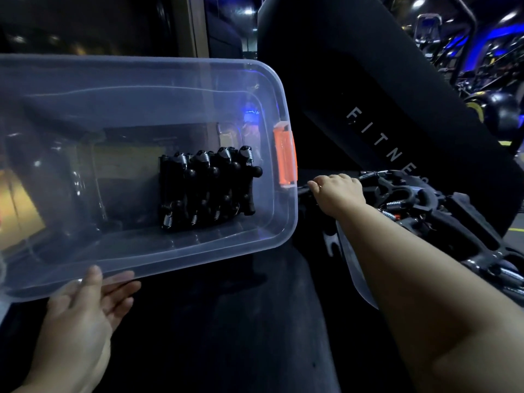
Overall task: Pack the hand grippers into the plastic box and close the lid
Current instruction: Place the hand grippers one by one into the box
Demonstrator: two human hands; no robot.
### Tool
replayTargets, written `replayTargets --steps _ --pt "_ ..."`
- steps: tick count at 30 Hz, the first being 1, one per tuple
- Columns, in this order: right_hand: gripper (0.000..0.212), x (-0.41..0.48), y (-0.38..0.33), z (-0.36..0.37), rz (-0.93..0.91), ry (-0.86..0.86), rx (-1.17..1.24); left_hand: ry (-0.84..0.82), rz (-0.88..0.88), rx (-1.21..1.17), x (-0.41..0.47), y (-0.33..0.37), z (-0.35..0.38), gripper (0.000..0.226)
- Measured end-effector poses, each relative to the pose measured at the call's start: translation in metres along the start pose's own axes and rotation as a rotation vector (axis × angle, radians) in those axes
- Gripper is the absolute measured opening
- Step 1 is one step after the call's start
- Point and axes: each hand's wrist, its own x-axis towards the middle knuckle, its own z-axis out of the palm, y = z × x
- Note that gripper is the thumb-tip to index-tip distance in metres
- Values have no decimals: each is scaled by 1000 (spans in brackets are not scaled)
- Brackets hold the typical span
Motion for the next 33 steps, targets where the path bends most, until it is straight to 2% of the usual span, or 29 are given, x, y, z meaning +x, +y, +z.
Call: replayTargets --steps 8,25,33 --pt "50 20 1 18 60 -89 -51 15 -48 -10 6 -5 -2 26" --pt "20 24 -2 26 151 62 -47 58 60 38 -3 1 10 26" --pt "25 8 8 0 158 112 -46 45 62 41 -8 7 12 29"
